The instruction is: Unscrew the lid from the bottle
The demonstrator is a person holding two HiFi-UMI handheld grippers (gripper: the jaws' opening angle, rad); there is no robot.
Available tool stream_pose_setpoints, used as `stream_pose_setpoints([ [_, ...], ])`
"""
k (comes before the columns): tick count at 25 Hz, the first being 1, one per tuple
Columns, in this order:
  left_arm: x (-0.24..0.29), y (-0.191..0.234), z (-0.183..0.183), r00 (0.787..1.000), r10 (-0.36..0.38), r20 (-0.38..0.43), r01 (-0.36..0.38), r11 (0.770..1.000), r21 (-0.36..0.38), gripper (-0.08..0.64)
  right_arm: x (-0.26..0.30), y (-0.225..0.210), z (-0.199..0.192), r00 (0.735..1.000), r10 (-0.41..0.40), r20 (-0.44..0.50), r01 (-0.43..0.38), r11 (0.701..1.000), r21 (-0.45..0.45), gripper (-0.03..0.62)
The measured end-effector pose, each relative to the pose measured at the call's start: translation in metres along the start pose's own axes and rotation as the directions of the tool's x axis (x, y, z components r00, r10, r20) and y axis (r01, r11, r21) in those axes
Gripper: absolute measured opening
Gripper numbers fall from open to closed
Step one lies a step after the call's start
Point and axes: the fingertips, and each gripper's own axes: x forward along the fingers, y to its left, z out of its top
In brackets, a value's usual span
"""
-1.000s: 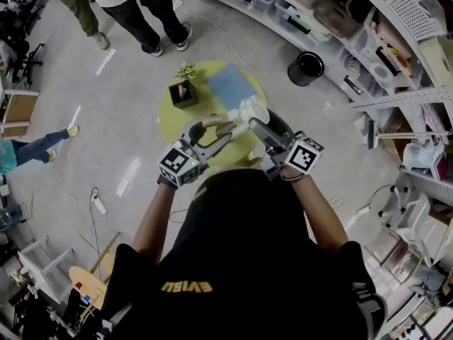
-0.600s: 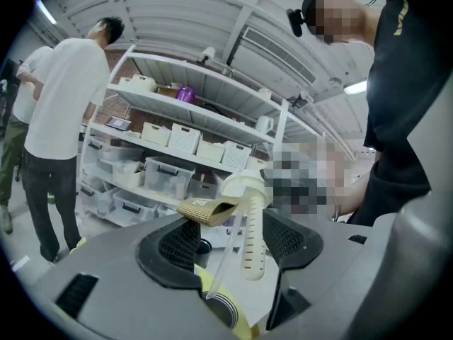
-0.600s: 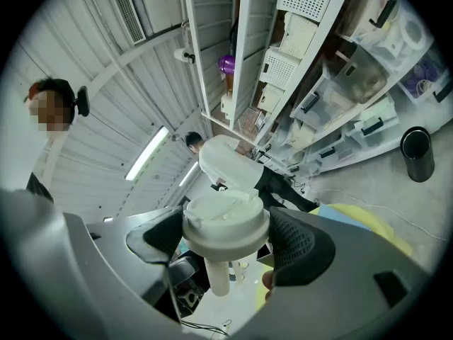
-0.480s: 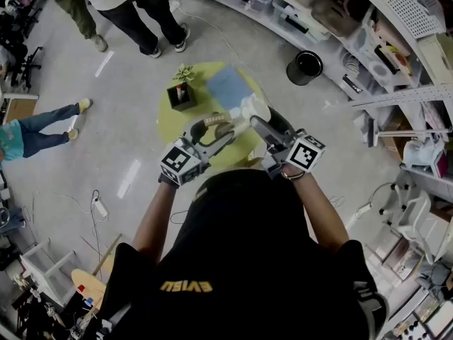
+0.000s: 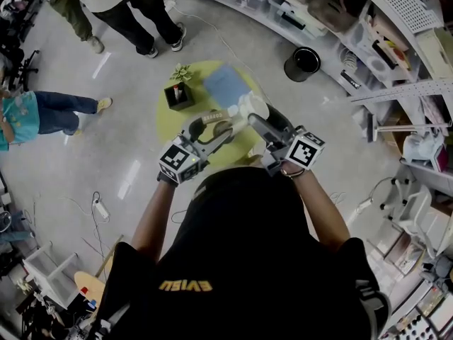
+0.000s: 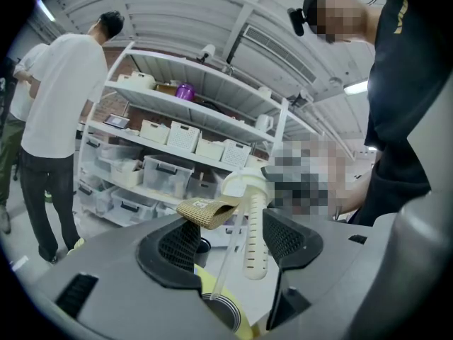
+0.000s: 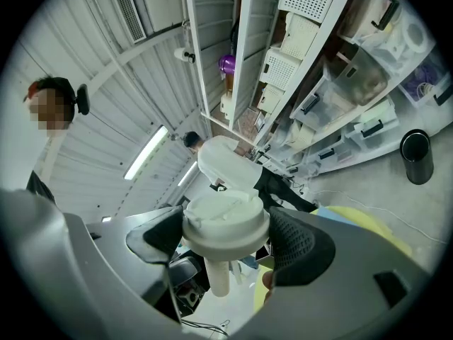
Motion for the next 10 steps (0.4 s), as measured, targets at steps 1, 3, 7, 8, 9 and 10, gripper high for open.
stream_pose_setpoints([
  [1, -0.0005, -0.0004, -0.0007, 1.000, 0.001, 0.001, -0.001, 1.000, -0.001, 0.287, -0.0006, 0.0003, -0.0012, 1.000, -0.001, -0.001, 0.001, 1.000, 0.000, 0.382],
  [3, -0.0005, -0.0009, -0.0025, 1.000, 0.002, 0.002, -0.002, 1.000, -0.006, 0.287, -0.0015, -0.0009, -0.0033, 1.000, -0.005, -0.007, 0.005, 1.000, -0.002, 0.382],
  [7, 0.0006, -0.0002, -0.0050, 1.000, 0.002, 0.000, -0.002, 1.000, -0.012, 0.287, -0.0015, -0.0051, -0.0043, 1.000, -0.017, -0.018, 0.016, 1.000, -0.013, 0.382],
  [8, 0.0006, 0.0002, -0.0049, 1.000, 0.002, -0.001, -0.002, 1.000, -0.011, 0.287, -0.0013, -0.0056, -0.0040, 1.000, -0.018, -0.019, 0.018, 1.000, -0.014, 0.382],
  [9, 0.0006, 0.0006, -0.0046, 1.000, 0.003, -0.001, -0.003, 1.000, -0.010, 0.288, -0.0010, -0.0061, -0.0036, 1.000, -0.020, -0.019, 0.019, 1.000, -0.015, 0.382],
  [10, 0.0005, 0.0010, -0.0043, 1.000, 0.004, -0.001, -0.004, 1.000, -0.010, 0.287, -0.0007, -0.0065, -0.0032, 1.000, -0.021, -0.020, 0.021, 1.000, -0.017, 0.382],
])
